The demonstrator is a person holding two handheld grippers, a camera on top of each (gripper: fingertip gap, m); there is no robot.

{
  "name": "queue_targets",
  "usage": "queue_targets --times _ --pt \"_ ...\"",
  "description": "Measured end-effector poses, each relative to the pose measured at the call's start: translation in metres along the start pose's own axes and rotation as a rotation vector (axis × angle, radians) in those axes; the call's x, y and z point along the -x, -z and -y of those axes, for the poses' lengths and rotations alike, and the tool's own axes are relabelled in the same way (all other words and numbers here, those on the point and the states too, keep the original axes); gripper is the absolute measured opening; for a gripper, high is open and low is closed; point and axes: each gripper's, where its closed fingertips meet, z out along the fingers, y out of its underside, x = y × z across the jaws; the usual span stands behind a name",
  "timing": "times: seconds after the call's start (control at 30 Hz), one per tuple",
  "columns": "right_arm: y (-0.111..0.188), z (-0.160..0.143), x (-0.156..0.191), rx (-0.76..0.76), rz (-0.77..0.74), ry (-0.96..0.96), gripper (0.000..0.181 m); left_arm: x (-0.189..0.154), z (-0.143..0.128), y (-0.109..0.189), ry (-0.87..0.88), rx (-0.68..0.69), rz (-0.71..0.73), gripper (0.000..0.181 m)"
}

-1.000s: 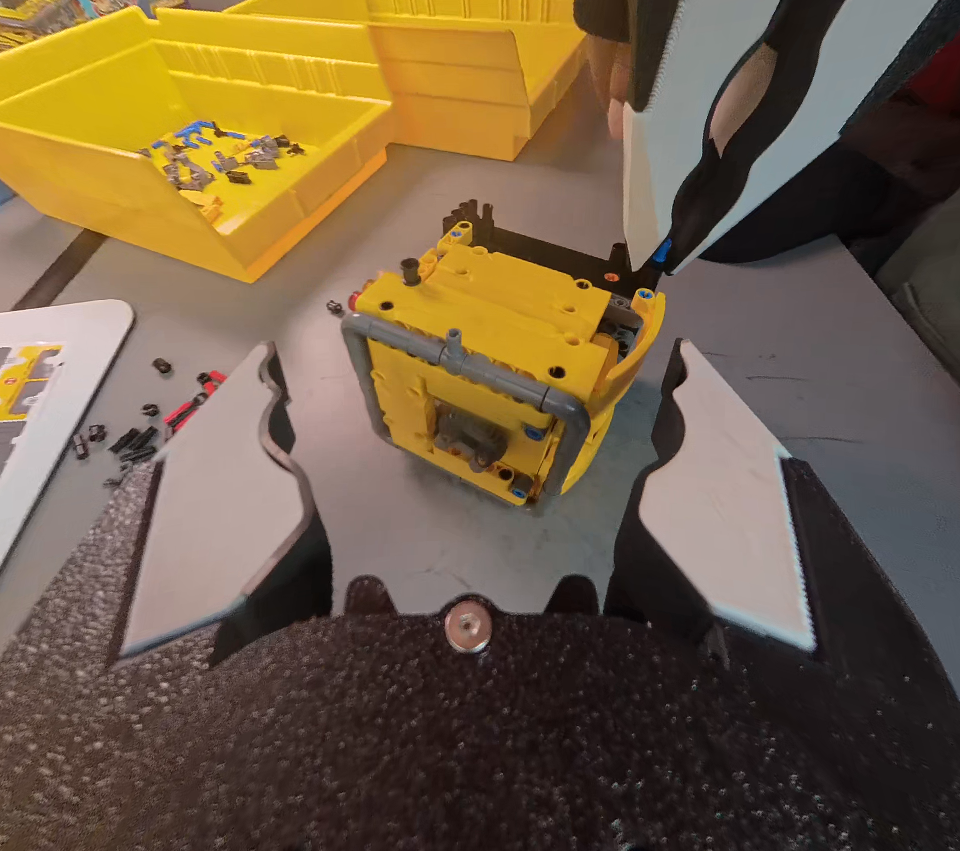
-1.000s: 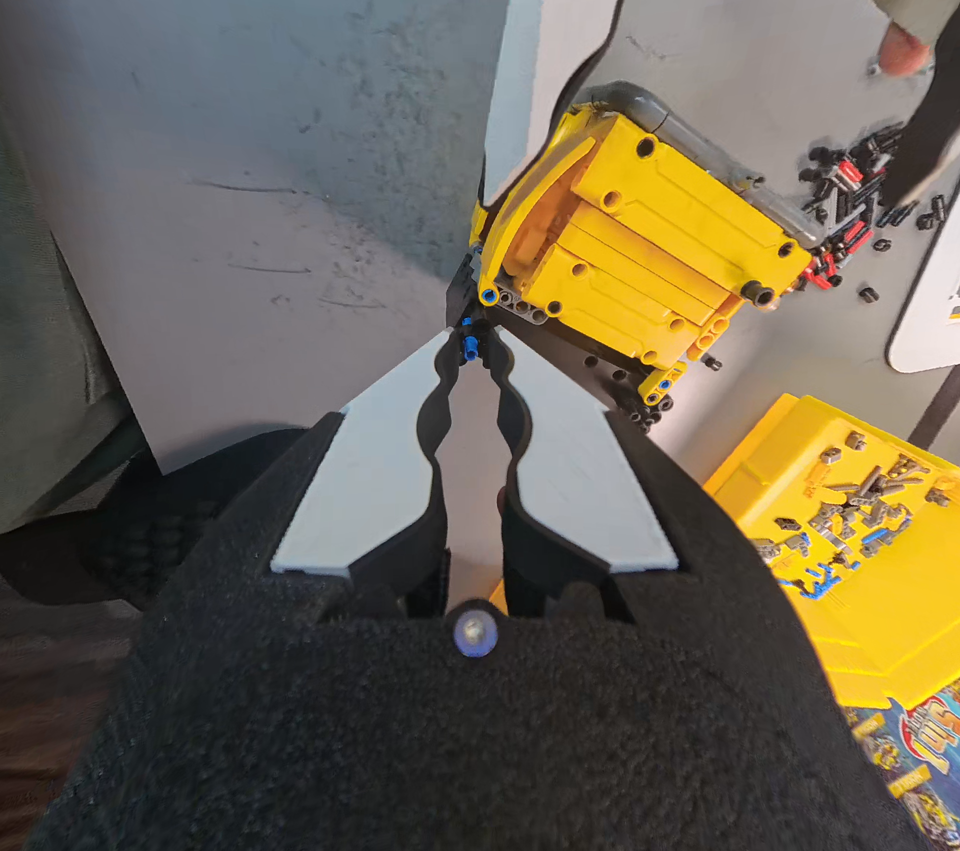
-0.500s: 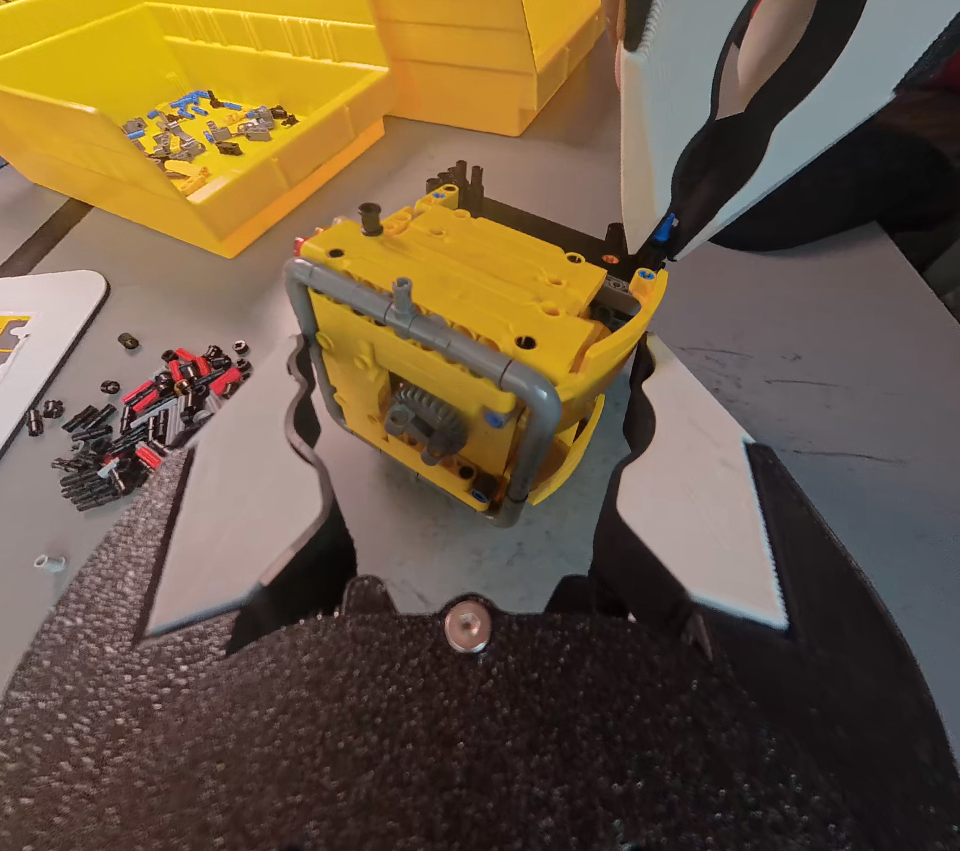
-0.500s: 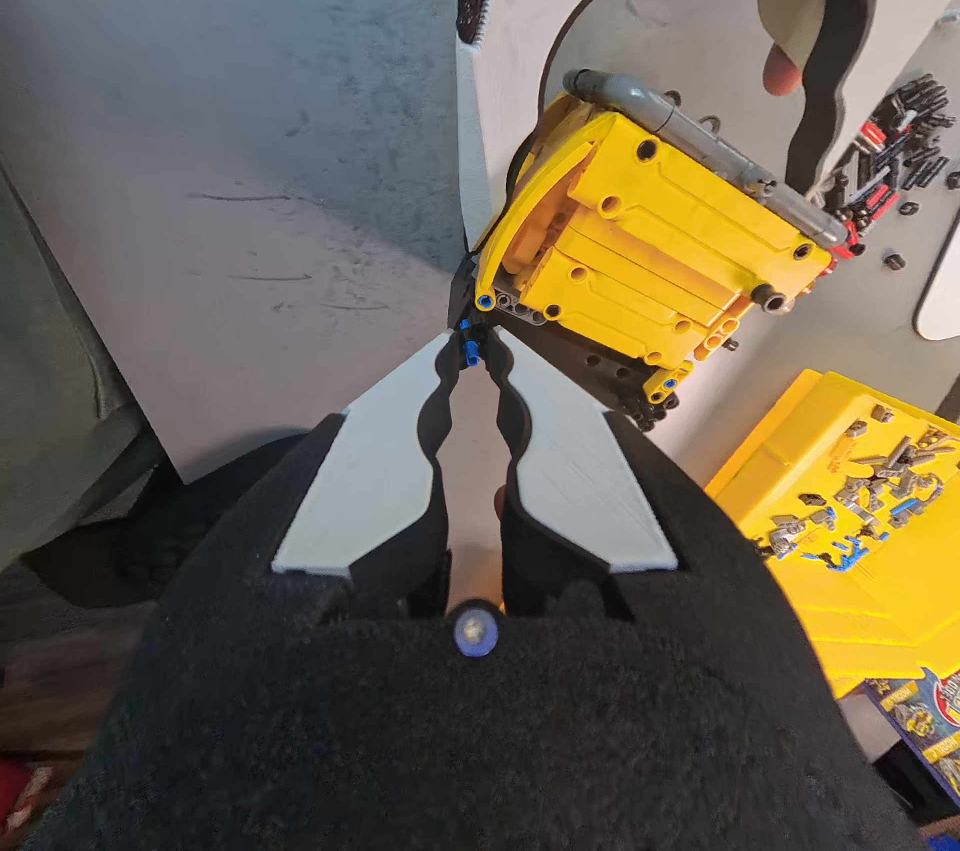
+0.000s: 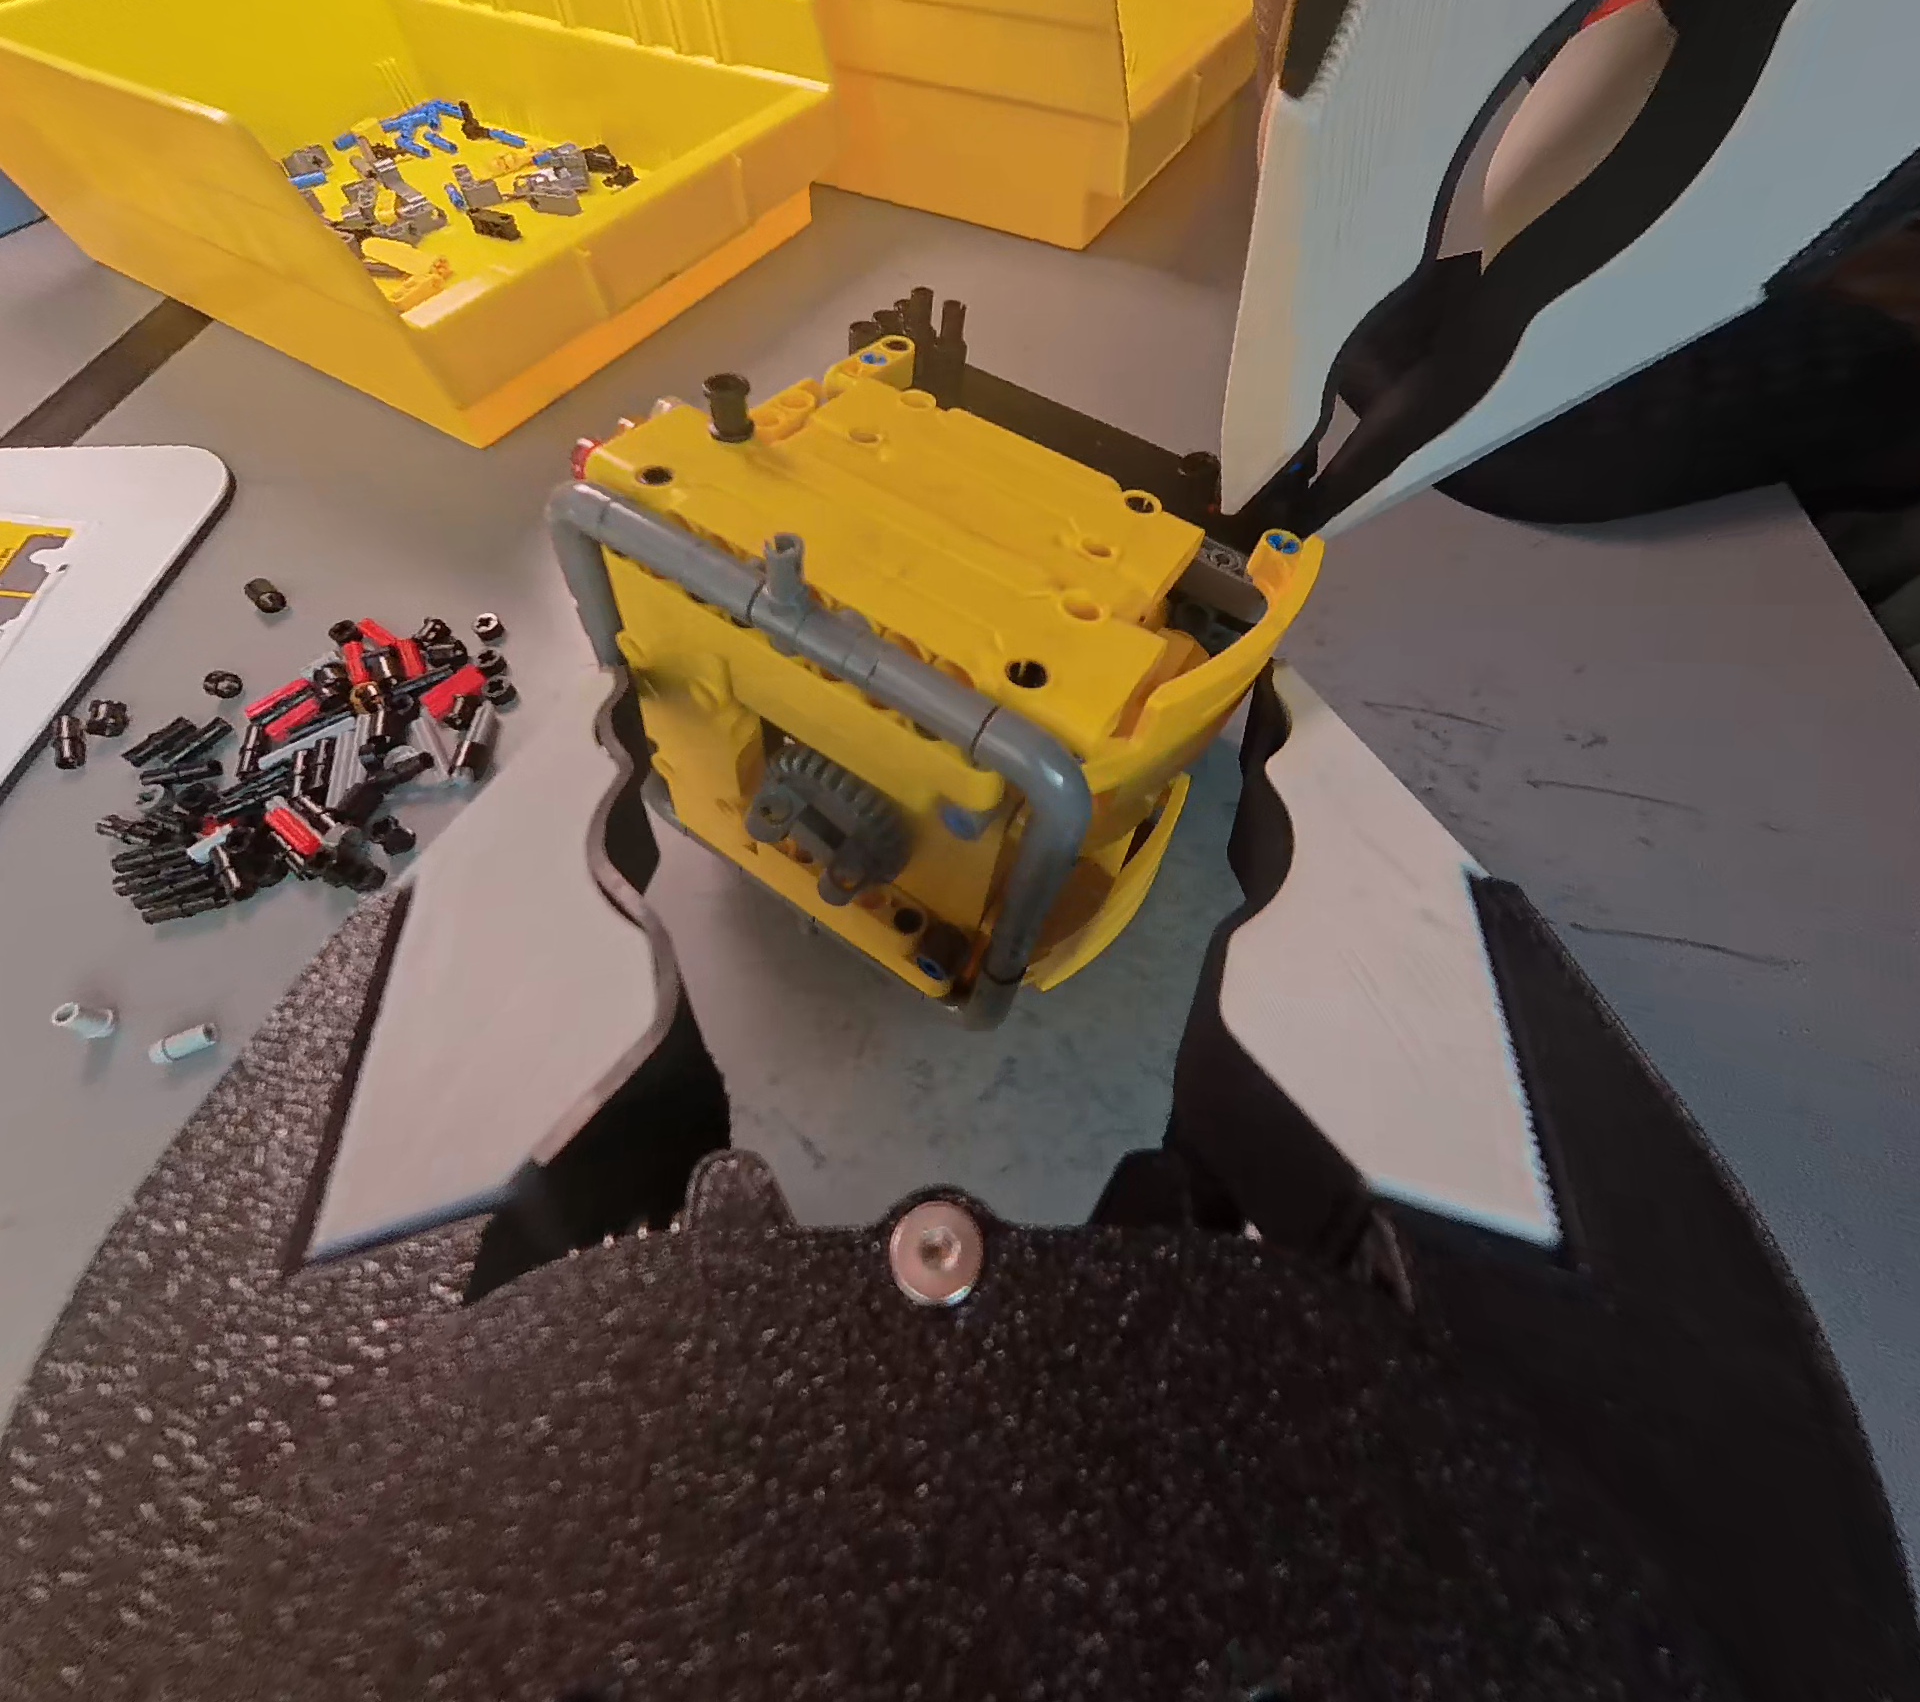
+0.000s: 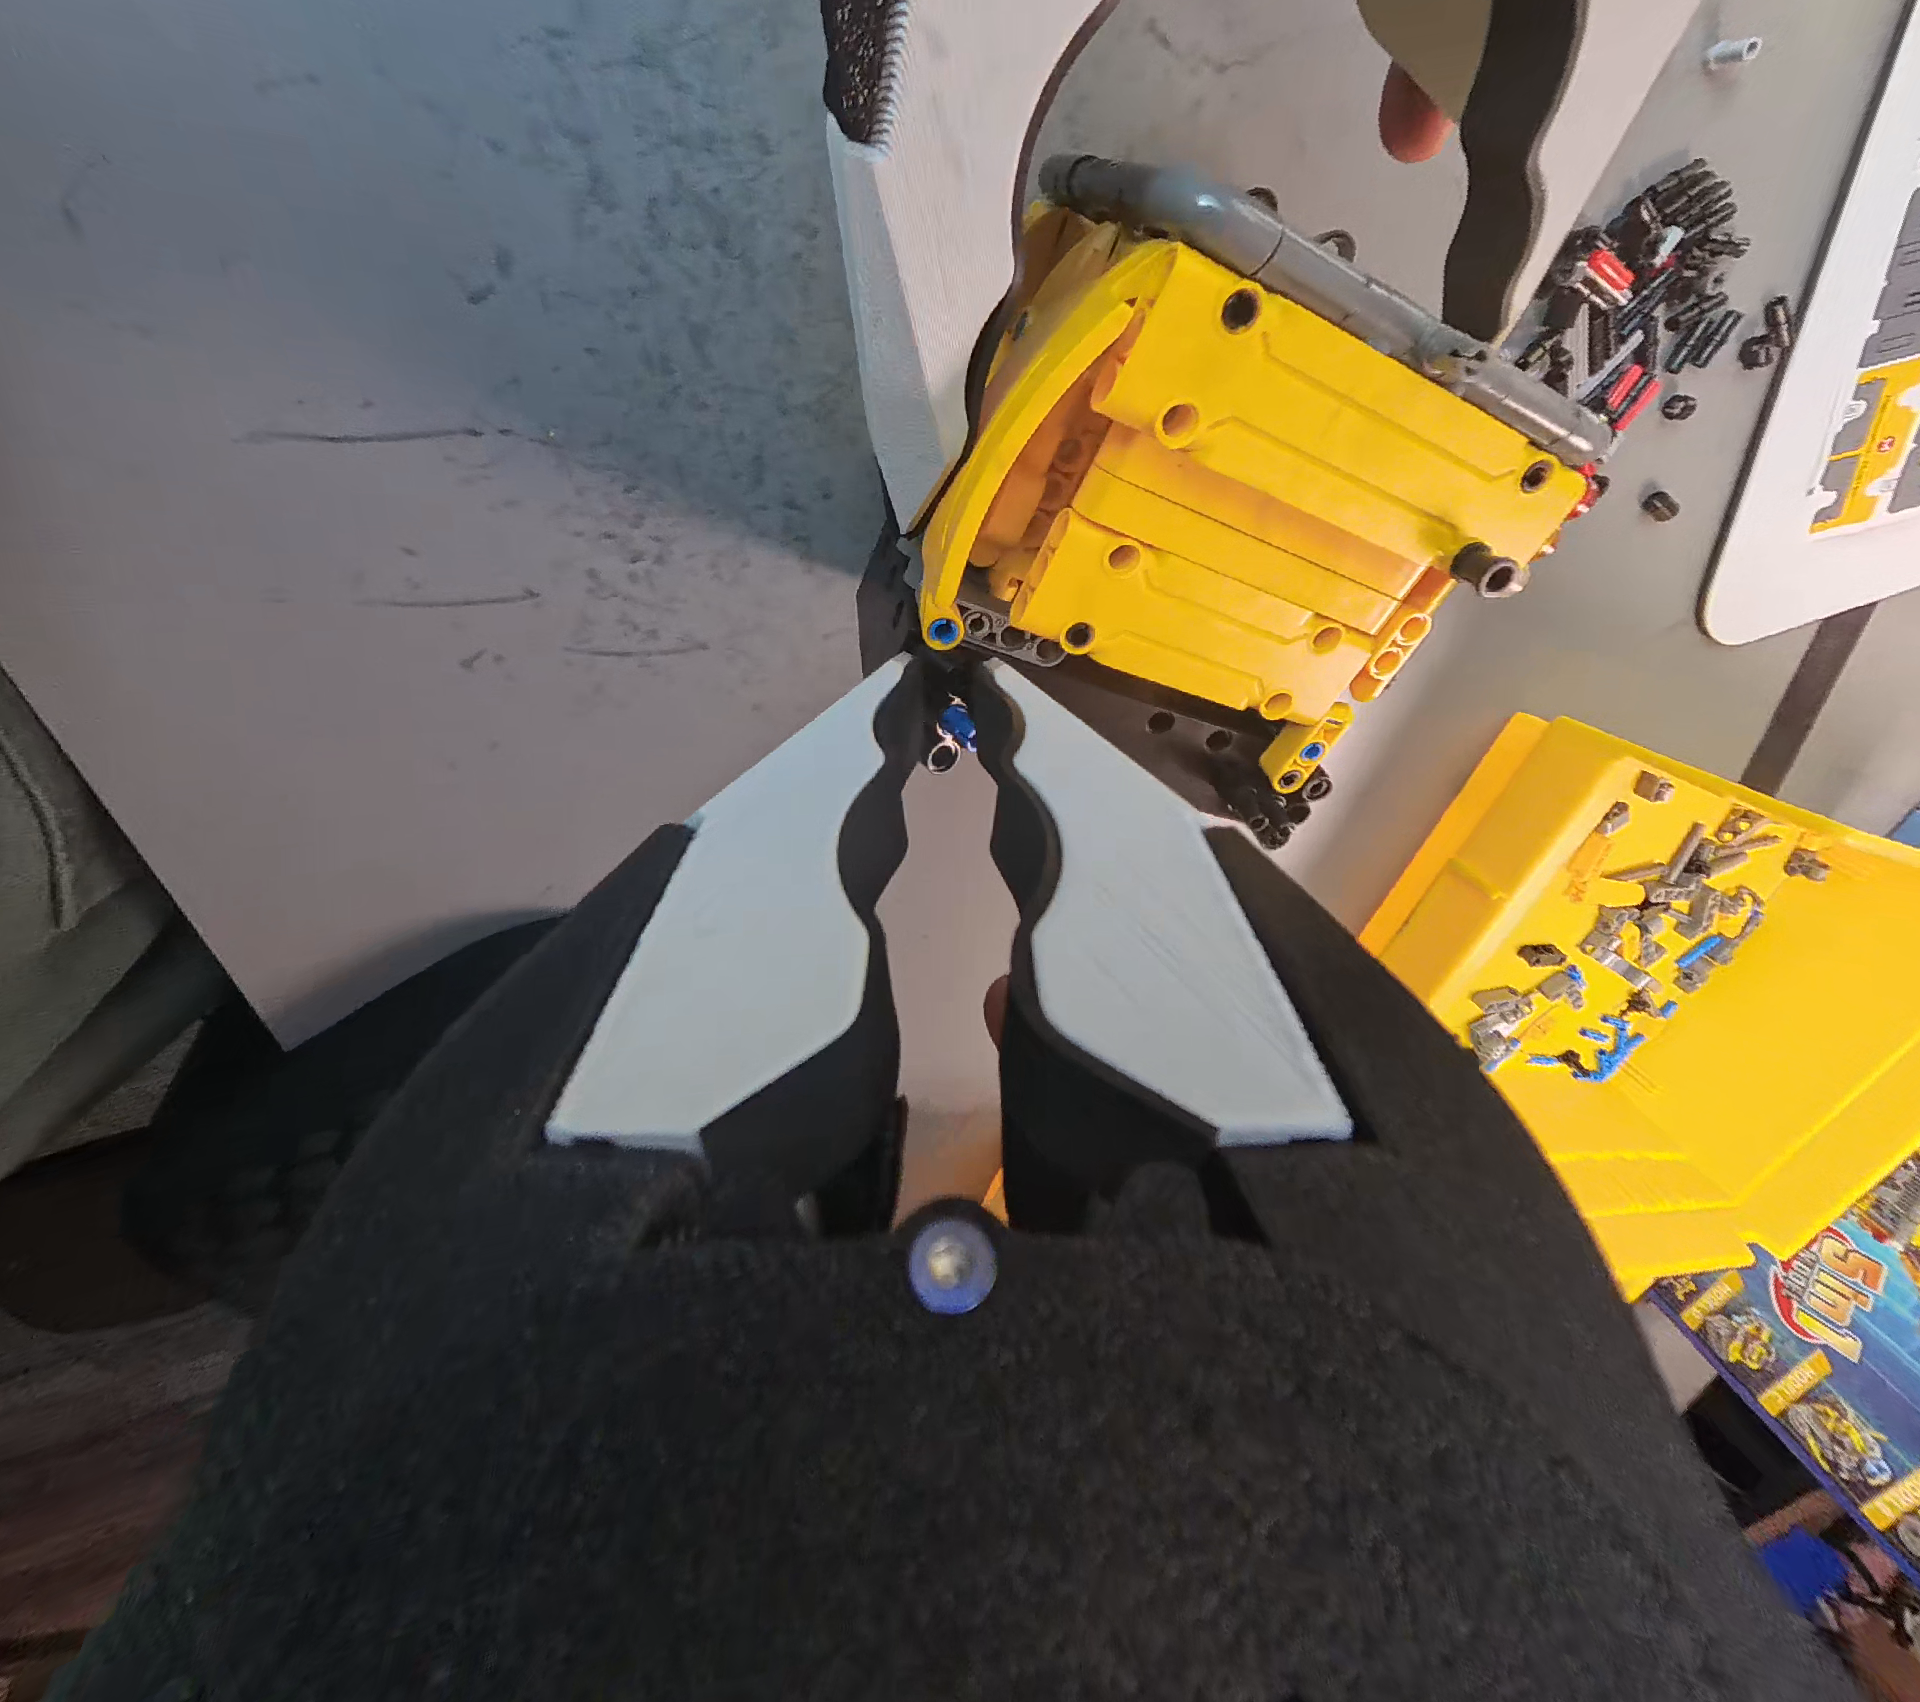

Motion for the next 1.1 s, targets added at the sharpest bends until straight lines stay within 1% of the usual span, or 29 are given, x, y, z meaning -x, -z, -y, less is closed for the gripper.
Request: queue_targets --times 0.17,0.33,0.57,0.77,0.9,0.97,1.0,1.03,1.07,1.1 --pt "0.0 -0.001 0.001 -0.047 0.02 -0.087 0.008 0.0 0.001 0.0 -0.004 -0.001 0.006 0.113" --pt "0.003 0.0 -0.001 -0.119 -0.001 -0.159 0.01 0.002 -0.001 0.0 0.011 0.005 0.005 0.113" --pt "0.004 -0.007 0.001 -0.206 0.044 -0.241 0.013 0.002 -0.001 0.0 0.013 0.009 0.007 0.113" --pt "0.003 -0.004 0.002 -0.249 0.028 -0.247 0.007 0.002 -0.001 0.002 -0.022 0.01 0.014 0.112" --pt "0.004 -0.004 0.002 -0.252 0.012 -0.232 0.007 0.005 0.009 0.012 -0.048 -0.017 0.026 0.114" --pt "0.01 -0.002 0.001 -0.267 -0.004 -0.221 0.007 0.006 0.022 0.024 -0.084 -0.061 0.043 0.106" --pt "0.016 0.001 0.001 -0.291 -0.016 -0.21 0.006 0.004 0.03 0.03 -0.125 -0.082 0.051 0.094" --pt "0.023 0.005 0.001 -0.324 -0.031 -0.189 0.006 -0.002 0.037 0.036 -0.178 -0.103 0.05 0.078" --pt "0.032 0.011 0.0 -0.365 -0.055 -0.163 0.007 -0.01 0.045 0.041 -0.227 -0.125 0.041 0.067" --pt "0.041 0.014 -0.002 -0.4 -0.081 -0.142 0.006 -0.018 0.053 0.045 -0.258 -0.144 0.027 0.061"
